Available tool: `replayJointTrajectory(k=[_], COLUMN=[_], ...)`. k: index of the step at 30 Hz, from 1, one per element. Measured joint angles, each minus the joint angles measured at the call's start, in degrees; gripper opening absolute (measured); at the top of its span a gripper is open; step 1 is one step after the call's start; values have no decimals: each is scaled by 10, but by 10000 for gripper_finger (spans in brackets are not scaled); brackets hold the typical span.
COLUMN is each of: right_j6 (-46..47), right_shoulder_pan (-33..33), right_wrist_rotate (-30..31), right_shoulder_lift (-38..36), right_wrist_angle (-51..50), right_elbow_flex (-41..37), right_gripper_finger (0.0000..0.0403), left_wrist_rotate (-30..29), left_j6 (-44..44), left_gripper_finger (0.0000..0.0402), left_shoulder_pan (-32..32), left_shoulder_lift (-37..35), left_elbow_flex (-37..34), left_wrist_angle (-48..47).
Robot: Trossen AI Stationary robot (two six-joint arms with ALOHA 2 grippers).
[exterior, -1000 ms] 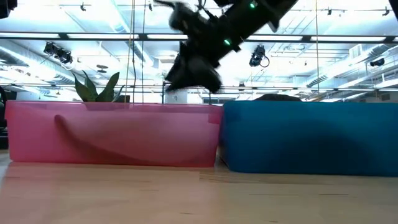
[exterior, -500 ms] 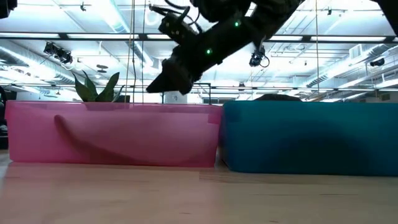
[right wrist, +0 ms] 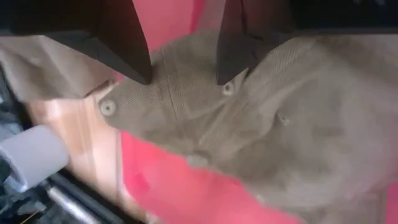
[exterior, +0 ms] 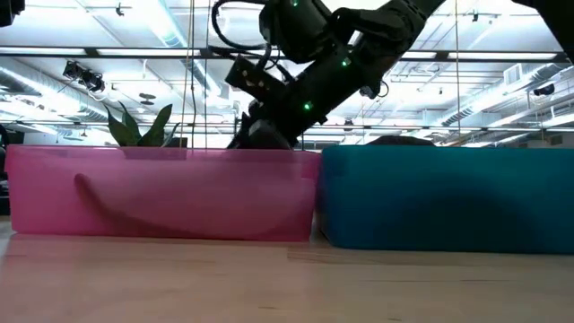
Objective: Pick & Place hat
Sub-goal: Put the top brown cap into the red bin
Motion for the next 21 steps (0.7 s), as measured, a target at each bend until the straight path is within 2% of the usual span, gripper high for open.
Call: replayJointTrajectory(k=[2,6,9,16,21], right_j6=[15,62,101,213,248], right_shoulder_pan=[-6,-24,-37,-69,-79], right_wrist_rotate=[-13,-93,-127,-146,-174], right_shoulder_lift=[0,-1,-1,-2,-5], right_wrist_angle=[-22,-39,-43,-68,-70], right_elbow_flex=[0,1,1,1,1], right_gripper_finger=[185,185,185,185,185], left_wrist_rotate=[0,0,0,0,0], left_j6=[0,0,0,0,0], left_gripper_finger=[220,220,220,220,220], left_shoulder_pan=[0,0,0,0,0], left_shoulder_lift=[0,0,0,0,0], left_elbow_flex=[0,0,0,0,0], left_wrist_angle=[0,0,0,0,0])
